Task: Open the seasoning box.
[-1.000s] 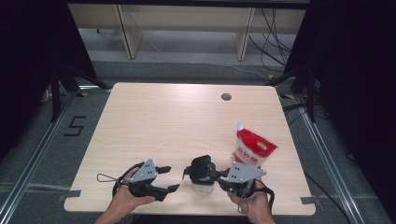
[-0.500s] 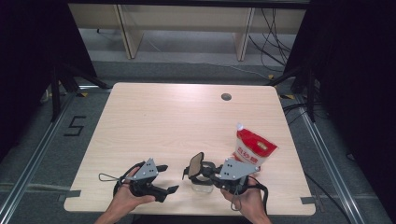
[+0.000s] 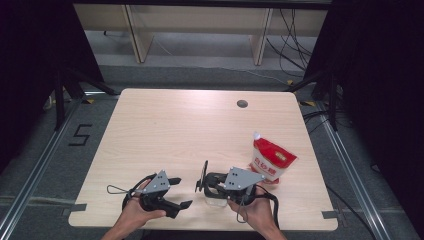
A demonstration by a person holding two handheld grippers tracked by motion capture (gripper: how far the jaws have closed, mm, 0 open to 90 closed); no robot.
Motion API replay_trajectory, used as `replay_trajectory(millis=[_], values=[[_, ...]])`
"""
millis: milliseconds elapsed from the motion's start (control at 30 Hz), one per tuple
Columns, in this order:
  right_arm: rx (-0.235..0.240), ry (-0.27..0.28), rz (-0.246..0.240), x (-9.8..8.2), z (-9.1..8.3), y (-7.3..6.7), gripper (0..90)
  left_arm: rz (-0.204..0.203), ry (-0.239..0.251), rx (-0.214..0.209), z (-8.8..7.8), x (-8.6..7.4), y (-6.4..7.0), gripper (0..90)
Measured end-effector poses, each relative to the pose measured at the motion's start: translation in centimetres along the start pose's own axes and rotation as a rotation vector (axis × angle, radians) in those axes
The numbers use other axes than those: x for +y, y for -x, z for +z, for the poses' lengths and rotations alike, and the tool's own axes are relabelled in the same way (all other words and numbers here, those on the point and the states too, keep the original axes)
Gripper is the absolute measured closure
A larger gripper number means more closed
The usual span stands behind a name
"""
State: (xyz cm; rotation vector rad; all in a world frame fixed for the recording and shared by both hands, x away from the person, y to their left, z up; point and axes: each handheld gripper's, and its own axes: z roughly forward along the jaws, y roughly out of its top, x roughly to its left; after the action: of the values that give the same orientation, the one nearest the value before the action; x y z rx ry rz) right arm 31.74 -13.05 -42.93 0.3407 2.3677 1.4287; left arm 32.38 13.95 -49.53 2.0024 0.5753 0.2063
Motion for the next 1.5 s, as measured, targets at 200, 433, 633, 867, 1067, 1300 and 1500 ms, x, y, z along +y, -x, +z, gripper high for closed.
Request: replay_trajectory(millis=[200,433,633,867,1067,1300,1500], values=[[0.012,-0.002,-0.003,0.3,0.5,-0.1,88.2,-0.013,0.004,-0.001,-0.1,0.0,0.1,15.1],[0.006,-0.004,-0.009,0.4,0.6,-0.1,88.8,-0.002,-0.011,0.009,0.0,-0.1,0.1,15.1],[0.01,-0.004,-0.009,0.3,0.6,-0.1,89.9,0.0,-0.001,0.0,0.2,-0.1,-0.1,15.1],[0.011,-0.001,-0.004,0.3,0.6,0.0,89.9,0.006,0.015,0.036,0.3,0.0,-0.9,27.5],[0.002,0.0,0.005,0.3,0.4,0.1,90.0,0.047,0.041,0.051,0.9,0.3,-1.6,48.5],[0.013,0.0,-0.002,0.3,0.3,0.2,90.0,0.106,0.03,-0.018,2.1,0.4,-1.6,51.6],[0.015,0.003,0.001,0.3,0.4,0.2,89.9,0.132,0.038,-0.049,3.1,0.5,-1.9,57.6]])
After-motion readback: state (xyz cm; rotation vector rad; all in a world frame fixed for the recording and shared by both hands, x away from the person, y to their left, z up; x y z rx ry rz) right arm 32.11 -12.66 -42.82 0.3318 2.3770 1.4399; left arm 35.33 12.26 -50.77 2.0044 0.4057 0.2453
